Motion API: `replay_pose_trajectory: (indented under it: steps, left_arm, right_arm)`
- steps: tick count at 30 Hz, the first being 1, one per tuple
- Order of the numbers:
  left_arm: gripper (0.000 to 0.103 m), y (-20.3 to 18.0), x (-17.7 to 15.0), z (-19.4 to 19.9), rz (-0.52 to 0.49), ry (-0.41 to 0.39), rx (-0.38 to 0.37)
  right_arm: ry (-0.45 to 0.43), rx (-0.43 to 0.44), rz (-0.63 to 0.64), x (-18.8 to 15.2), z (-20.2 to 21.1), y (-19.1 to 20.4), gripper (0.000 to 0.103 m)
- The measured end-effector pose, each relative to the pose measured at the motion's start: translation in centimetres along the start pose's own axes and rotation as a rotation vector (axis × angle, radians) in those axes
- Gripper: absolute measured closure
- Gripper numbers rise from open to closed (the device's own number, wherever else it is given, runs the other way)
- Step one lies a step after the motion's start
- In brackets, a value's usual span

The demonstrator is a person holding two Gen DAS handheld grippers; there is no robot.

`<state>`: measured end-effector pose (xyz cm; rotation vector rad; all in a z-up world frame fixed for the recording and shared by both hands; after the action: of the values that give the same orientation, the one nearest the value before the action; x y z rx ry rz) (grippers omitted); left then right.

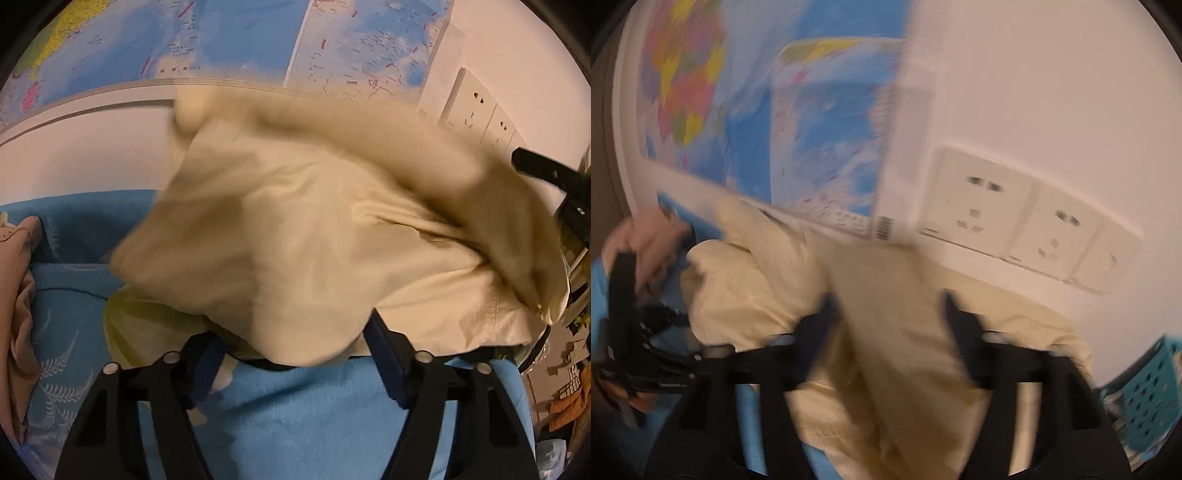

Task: Fold large clothes
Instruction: 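Grasp the cream shirt with the right gripper while the left gripper grasps it too, then lift the cream shirt off the pile with both grippers and shake it out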

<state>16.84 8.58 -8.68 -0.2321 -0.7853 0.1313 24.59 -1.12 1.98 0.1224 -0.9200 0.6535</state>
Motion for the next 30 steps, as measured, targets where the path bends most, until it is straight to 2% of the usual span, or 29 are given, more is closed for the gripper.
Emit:
replay_pose_trajectory:
  steps: [2, 4, 6, 7, 8, 9, 10, 11, 12, 15, 18, 19, 20, 22, 23, 25, 30]
  left_arm:
    - [0.044, 0.1, 0.2, -0.2, 0.006, 0.004, -0.014]
    - [0.044, 0.5, 0.2, -0.4, 0.016, 0.011, -0.011]
    - [0.045, 0.4, 0.4, -0.2, 0.017, 0.01, -0.007]
    - [0.045, 0.5, 0.4, -0.2, 0.019, 0.01, -0.007]
    - [0.045, 0.7, 0.3, -0.1, 0.024, 0.006, -0.012]
    - [0.044, -0.3, 0.9, -0.3, 0.025, 0.005, -0.013]
    - [0.044, -0.2, 1.0, -0.2, 0.023, 0.006, -0.013]
    - [0.043, -0.9, 0.8, 0.0, 0.027, 0.009, -0.018]
    - [0.043, -0.8, 0.8, 0.1, 0.032, 0.01, -0.025]
    - [0.038, -0.4, 0.3, 0.3, 0.032, -0.001, -0.039]
    - [0.037, -0.2, 0.9, 1.5, 0.021, -0.056, -0.048]
    - [0.046, -0.3, 1.3, 2.3, 0.01, -0.095, -0.057]
    - [0.063, -0.7, 1.7, 3.0, -0.01, -0.127, -0.071]
    - [0.081, -2.0, 2.7, 4.6, -0.055, -0.165, -0.1]
    - [0.086, -2.7, 3.2, 5.5, -0.082, -0.191, -0.104]
    - [0.089, -4.2, 4.8, 7.8, -0.124, -0.251, -0.117]
    - [0.093, -7.2, 8.9, 14.0, -0.175, -0.358, -0.209]
  right_arm:
    - [0.007, 0.024, 0.075, 0.5, -1.3, 2.7, 0.015]
    - [0.049, 0.045, 0.131, 0.8, -3.0, 4.8, 0.007]
    - [0.086, 0.019, 0.205, 1.1, -5.1, 6.2, 0.011]
    - [0.124, -0.019, 0.244, 0.9, -6.6, 6.7, 0.025]
    - [0.166, -0.028, 0.261, 0.7, -7.8, 6.9, 0.035]
    - [0.195, -0.003, 0.25, 0.7, -8.8, 7.0, 0.057]
    - [0.192, 0.019, 0.214, 0.8, -8.6, 6.5, 0.084]
    - [0.181, 0.019, 0.188, 1.2, -8.2, 6.0, 0.093]
    - [0.13, 0.016, 0.139, 2.3, -6.6, 5.0, 0.097]
    - [-0.021, 0.015, 0.039, 4.2, -1.2, 2.2, 0.099]
    - [-0.165, 0.0, -0.077, 5.4, 5.5, -1.6, 0.099]
    - [-0.204, -0.001, -0.117, 5.6, 8.0, -3.0, 0.099]
    - [-0.243, -0.004, -0.151, 5.7, 10.3, -4.2, 0.099]
    - [-0.285, 0.002, -0.19, 5.8, 14.0, -6.0, 0.099]
    - [-0.305, -0.008, -0.201, 5.9, 15.6, -6.7, 0.099]
    - [-0.355, -0.035, -0.224, 5.7, 19.3, -7.7, 0.099]
    - [-0.495, -0.065, -0.264, 7.4, 28.8, -10.4, 0.1]
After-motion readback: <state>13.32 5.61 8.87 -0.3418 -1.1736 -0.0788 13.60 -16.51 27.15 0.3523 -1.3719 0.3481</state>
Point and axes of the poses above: each gripper's, at about its wrist camera, not at the fingertips, and z roughly against the way its jaws point, y to its left, x to its top, the point moved 5 cm from there along -z, roughly the way its jaws point
